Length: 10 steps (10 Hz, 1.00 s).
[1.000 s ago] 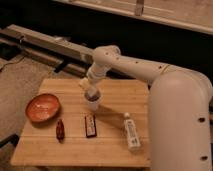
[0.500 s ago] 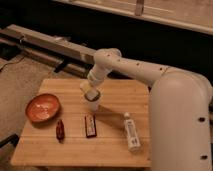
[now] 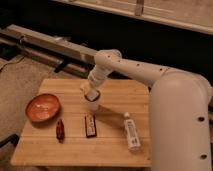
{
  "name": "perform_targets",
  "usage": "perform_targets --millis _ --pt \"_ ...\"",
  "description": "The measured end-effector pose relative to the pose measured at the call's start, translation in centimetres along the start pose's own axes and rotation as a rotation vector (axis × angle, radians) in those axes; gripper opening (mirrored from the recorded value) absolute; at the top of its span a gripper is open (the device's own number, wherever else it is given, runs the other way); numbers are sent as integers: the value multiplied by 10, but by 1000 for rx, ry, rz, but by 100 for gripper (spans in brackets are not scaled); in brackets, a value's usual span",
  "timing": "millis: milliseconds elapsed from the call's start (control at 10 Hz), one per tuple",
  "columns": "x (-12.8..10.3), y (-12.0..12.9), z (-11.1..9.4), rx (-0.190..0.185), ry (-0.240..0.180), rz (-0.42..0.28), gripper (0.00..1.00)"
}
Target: Place the white sponge in the ceramic cup
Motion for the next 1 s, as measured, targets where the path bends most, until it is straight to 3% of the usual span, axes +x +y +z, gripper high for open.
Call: perform_targets --millis 1000 --pt "0 -1 -3 14 -26 -7 80"
